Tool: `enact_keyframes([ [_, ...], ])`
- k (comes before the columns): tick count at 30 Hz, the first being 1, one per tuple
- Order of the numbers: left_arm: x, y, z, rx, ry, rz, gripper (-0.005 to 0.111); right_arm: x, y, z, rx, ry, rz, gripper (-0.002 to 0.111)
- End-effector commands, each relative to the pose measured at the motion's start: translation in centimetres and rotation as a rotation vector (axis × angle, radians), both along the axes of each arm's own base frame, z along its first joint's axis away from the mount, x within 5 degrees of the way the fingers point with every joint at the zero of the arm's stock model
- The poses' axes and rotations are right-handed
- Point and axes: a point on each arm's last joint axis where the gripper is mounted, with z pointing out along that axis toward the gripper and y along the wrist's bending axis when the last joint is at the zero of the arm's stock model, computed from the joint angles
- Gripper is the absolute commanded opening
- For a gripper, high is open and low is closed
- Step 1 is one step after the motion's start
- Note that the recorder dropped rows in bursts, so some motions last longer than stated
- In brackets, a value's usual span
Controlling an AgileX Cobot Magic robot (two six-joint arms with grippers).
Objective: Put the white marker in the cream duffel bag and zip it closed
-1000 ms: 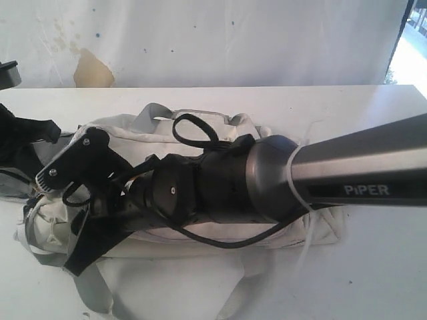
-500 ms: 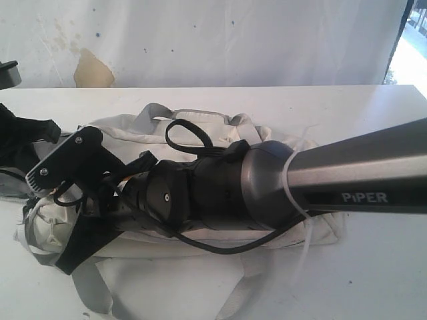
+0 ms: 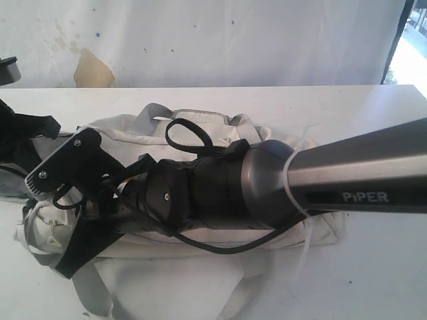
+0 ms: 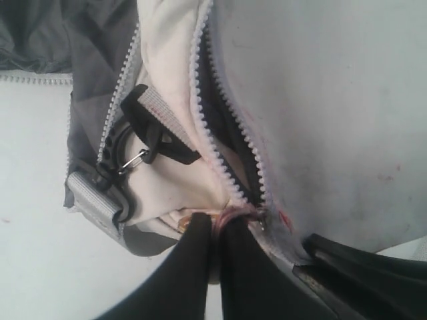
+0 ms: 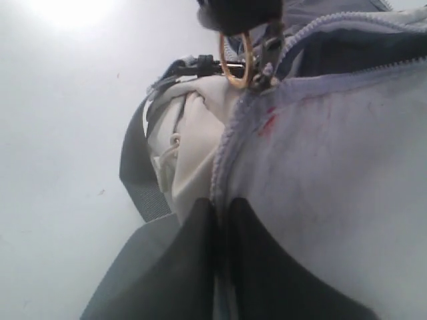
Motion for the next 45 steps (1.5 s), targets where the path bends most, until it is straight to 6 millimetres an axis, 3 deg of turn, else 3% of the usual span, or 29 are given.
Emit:
enact_keyframes([
  [1,0.7,1.9,1.6,0.022,-0.051,0.067,0.000,-0.4,0.0,0.0,-0.022,0.024,0.031,0.000],
  [7,1.5,4.1,2.0,0.031,-0.106,0.152,0.000,-0.5,-0.1,0.7,-0.011,0.009,0.037,0.000],
  [14,2.4,4.4,2.3,0.031,-0.211,0.182,0.000,-0.8,-0.2,0.5,-0.044,0.026,0.073,0.000],
  [19,2.9,3.8,2.8,0.011,-0.320,0.032,0.000,-1.1,-0.4,0.3,-0.098,0.005,0.130,0.000],
  [27,4.3,4.0,2.8,0.077,-0.466,-0.038,0.000,-1.4,-0.6,-0.1,-0.162,-0.004,0.190,0.000],
  [32,5.9,4.3,1.7,0.119,-0.523,-0.041,0.000,-1.4,-0.6,-0.1,-0.165,-0.005,0.193,0.000],
  [45,11.4,4.3,0.9,0.098,-0.571,-0.027,0.000,-1.1,-0.6,-0.7,-0.176,-0.014,0.189,0.000],
])
